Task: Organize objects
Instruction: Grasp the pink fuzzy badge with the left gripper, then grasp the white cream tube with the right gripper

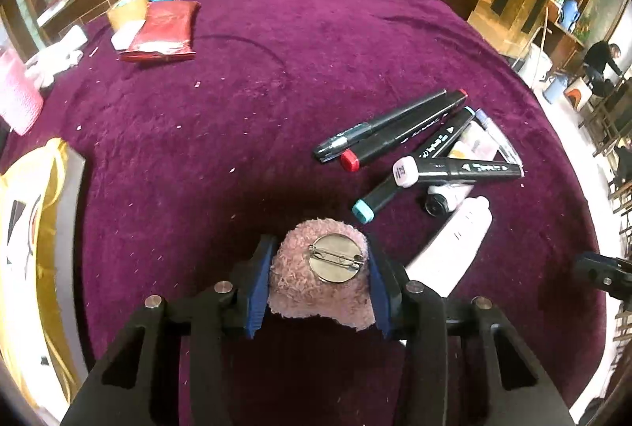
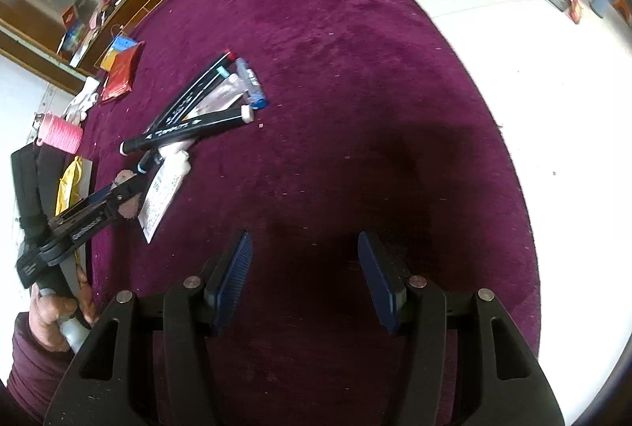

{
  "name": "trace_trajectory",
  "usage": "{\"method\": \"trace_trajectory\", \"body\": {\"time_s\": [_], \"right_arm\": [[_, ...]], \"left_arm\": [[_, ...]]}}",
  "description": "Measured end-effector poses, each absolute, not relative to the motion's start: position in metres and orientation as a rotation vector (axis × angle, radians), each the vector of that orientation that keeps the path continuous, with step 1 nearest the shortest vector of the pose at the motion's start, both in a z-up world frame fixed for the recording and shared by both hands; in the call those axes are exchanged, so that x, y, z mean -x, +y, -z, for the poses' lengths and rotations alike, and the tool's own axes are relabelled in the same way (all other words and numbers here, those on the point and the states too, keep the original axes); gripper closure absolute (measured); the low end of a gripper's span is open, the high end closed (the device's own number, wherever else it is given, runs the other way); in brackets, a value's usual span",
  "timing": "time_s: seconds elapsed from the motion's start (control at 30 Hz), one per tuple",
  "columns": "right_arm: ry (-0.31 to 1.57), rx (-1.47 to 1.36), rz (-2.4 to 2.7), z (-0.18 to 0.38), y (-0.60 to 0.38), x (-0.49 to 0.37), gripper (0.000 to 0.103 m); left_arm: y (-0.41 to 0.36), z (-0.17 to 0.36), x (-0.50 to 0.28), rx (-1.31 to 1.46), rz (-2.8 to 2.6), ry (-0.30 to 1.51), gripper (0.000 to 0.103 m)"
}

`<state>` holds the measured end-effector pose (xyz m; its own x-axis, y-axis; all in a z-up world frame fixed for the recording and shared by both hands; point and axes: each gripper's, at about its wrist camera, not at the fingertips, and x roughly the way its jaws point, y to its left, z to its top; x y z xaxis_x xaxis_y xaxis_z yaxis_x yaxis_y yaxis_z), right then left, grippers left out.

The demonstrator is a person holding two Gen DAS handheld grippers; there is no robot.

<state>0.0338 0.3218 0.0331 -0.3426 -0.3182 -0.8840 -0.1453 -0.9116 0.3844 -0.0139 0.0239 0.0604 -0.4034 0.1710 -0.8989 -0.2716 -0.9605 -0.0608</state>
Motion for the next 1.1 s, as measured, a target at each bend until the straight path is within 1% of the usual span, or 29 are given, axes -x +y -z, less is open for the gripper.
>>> {"method": "trace_trajectory", "body": {"time_s": [0.27, 0.43, 0.7, 0.8, 0.83, 0.93, 1.03, 1.07, 1.1], "right_arm": [[-0.525, -1.735, 2.316, -0.031, 0.271, -0.016, 0.048], [-0.575, -1.758, 2.25, -0.023, 0.238, 0.006, 0.048], [-0.507, -1.766, 2.282, -0.023, 0.185, 0.029, 0.048], [-0.47, -1.774, 2.351, -0.024, 0.171, 0.034, 0.041], [-0.459, -1.777, 2.369, -0.024, 0.169, 0.035, 0.04], [-0.36, -1.792, 2.483, -0.025, 0.153, 0.038, 0.04], [-0.203, -1.819, 2.59, -0.023, 0.134, 0.043, 0.04], [-0.154, -1.82, 2.624, -0.022, 0.13, 0.043, 0.041], [-0.139, -1.817, 2.638, -0.022, 0.129, 0.042, 0.045]], "left_arm": [[-0.008, -0.093, -0.012, 1.48, -2.457, -0.041, 0.065], [-0.033, -0.11, -0.034, 1.443, -2.467, -0.164, 0.065], [-0.083, -0.123, -0.061, 1.43, -2.47, -0.306, 0.065], [-0.103, -0.126, -0.066, 1.422, -2.475, -0.338, 0.065], [-0.109, -0.127, -0.067, 1.419, -2.481, -0.34, 0.065], [-0.124, -0.127, -0.069, 1.418, -2.487, -0.349, 0.065], [-0.139, -0.127, -0.071, 1.42, -2.484, -0.354, 0.065], [-0.144, -0.127, -0.071, 1.417, -2.486, -0.354, 0.065], [-0.15, -0.128, -0.072, 1.411, -2.49, -0.351, 0.065]]}}
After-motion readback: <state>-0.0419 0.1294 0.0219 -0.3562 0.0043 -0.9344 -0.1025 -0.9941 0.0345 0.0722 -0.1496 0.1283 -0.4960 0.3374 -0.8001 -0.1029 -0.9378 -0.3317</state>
